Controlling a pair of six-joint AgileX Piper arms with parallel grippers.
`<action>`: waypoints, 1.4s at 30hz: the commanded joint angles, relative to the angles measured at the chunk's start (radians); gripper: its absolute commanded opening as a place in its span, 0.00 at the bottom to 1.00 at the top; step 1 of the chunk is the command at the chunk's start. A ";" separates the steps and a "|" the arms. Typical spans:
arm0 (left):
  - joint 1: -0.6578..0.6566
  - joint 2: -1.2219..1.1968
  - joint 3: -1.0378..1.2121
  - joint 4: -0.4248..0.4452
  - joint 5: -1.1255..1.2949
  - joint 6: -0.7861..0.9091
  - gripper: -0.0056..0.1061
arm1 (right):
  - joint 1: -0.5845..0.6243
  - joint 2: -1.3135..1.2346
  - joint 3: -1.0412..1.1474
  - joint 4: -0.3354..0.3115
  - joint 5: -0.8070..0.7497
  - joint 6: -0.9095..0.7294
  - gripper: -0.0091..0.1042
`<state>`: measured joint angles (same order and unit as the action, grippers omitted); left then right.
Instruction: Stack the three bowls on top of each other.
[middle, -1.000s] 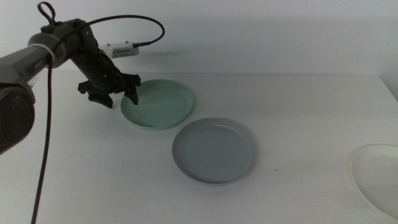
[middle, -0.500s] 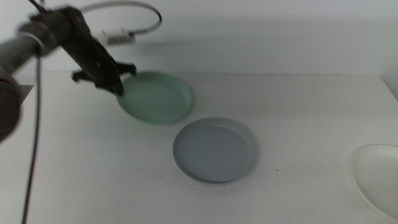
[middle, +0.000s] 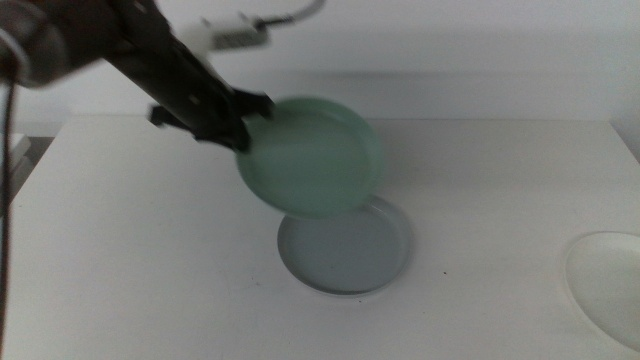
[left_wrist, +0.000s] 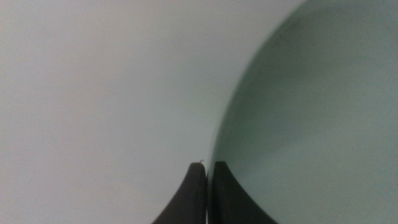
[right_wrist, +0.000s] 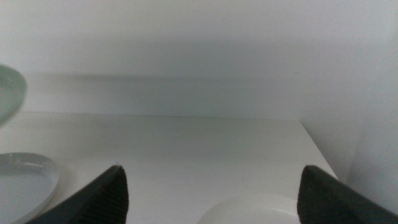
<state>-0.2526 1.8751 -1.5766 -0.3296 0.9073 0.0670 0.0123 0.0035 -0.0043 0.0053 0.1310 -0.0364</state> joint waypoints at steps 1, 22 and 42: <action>-0.046 0.003 0.030 -0.012 -0.044 -0.031 0.03 | -0.003 -0.004 0.004 -0.005 -0.003 -0.005 0.72; -0.117 0.176 0.030 -0.045 -0.044 -0.067 0.04 | -0.003 -0.004 0.004 -0.005 -0.003 -0.005 0.72; -0.015 -0.156 -0.026 -0.049 0.187 0.219 0.89 | -0.003 -0.004 0.004 -0.005 -0.003 -0.005 0.72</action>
<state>-0.2806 1.8064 -1.6179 -0.3741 1.0713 0.2439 0.0123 0.0035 -0.0043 0.0053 0.1310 -0.0364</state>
